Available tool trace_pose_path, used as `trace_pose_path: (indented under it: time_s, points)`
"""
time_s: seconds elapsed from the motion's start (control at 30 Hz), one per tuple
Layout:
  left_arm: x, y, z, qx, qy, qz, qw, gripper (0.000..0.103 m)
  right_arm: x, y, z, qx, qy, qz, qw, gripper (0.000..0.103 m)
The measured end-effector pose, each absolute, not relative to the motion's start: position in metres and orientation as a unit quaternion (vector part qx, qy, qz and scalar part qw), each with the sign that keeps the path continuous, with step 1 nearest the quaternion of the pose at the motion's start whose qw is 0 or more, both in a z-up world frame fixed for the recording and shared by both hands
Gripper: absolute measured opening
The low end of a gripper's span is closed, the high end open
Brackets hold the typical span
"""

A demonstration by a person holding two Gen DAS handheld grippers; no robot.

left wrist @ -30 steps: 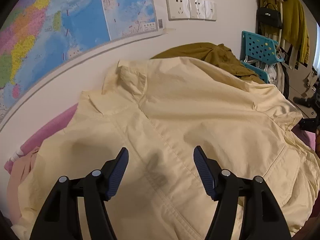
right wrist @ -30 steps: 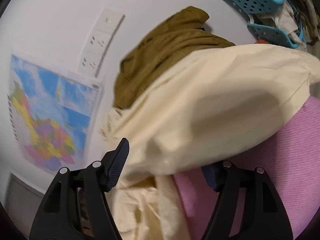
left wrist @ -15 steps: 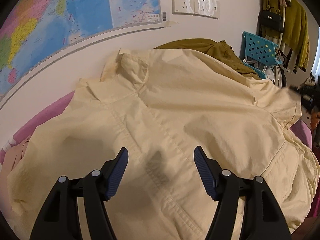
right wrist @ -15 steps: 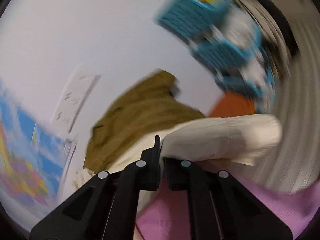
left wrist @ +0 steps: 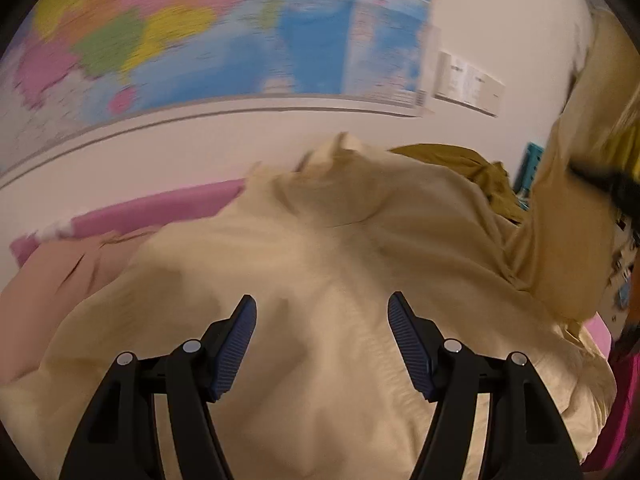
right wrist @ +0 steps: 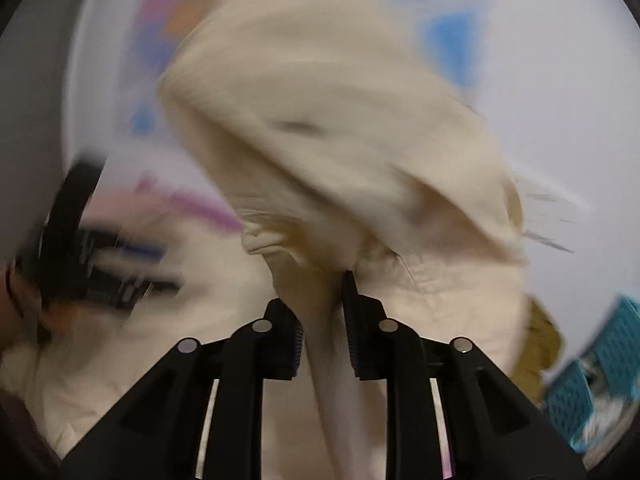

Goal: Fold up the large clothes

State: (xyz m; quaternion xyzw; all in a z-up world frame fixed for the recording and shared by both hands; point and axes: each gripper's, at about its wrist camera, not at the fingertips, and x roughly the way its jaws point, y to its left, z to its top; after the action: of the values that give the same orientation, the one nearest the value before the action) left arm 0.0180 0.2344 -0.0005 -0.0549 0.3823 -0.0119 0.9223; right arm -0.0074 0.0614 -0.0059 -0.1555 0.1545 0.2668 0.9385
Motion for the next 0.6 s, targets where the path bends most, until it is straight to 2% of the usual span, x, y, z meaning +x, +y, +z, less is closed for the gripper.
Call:
trace_pose_path:
  time_s: [0.07,0.17,0.23,0.33,0.47,0.6]
  points:
    - [0.012,0.252,-0.003,-0.075,0.384,0.000,0.920,0.066,-0.001,0.099,-0.037,-0.186,0.190,0.301,0.916,0.019]
    - [0.006,0.278,-0.013,-0.091,0.399,0.029,0.912,0.066,0.010,0.131,-0.083,-0.219,0.251,0.329,0.884,0.028]
    - [0.002,0.290,-0.020,-0.097,0.406,0.038,0.908,0.066,0.013,0.135,-0.099,-0.222,0.285,0.348,0.865,0.046]
    - [-0.006,0.302,-0.023,-0.114,0.409,0.029,0.905,0.066,0.000,0.119,-0.100,-0.221,0.299,0.377,0.848,0.063]
    - [-0.004,0.302,-0.022,-0.116,0.412,0.004,0.904,0.074,-0.002,0.073,-0.074,-0.186,0.278,0.372,0.866,0.066]
    - [0.017,0.288,-0.031,-0.091,0.444,-0.006,0.891,0.075,0.037,0.000,-0.046,-0.070,0.283,0.307,0.906,0.065]
